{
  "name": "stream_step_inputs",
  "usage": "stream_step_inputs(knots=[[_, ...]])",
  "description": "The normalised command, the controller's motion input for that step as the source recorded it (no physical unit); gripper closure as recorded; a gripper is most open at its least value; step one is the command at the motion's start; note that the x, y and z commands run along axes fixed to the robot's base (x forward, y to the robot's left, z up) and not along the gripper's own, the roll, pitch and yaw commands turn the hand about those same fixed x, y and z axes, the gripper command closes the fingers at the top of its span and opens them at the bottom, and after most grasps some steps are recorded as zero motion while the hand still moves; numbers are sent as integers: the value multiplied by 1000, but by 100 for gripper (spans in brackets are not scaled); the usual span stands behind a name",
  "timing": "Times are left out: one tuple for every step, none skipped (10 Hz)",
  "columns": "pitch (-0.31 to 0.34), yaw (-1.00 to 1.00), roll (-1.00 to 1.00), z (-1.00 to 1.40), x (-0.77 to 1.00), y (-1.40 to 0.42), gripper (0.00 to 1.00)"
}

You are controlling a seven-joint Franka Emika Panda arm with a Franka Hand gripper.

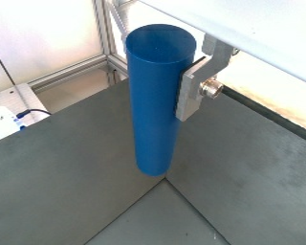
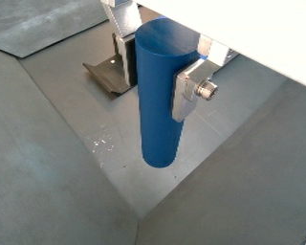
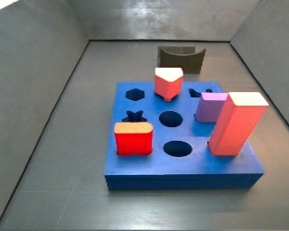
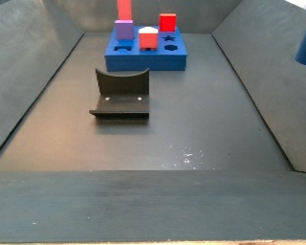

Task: Pick up the round object. Move up. Move to above the board. Insert the round object.
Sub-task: Move to above the board.

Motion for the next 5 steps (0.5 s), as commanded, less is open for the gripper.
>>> stream_step_inputs(knots=[[60, 21, 39, 7, -406, 4, 100], [60, 21, 39, 7, -407, 4, 100], [60, 21, 39, 7, -406, 4, 100], [60, 21, 39, 7, -406, 4, 100], [60, 21, 39, 7, -406, 4, 100]])
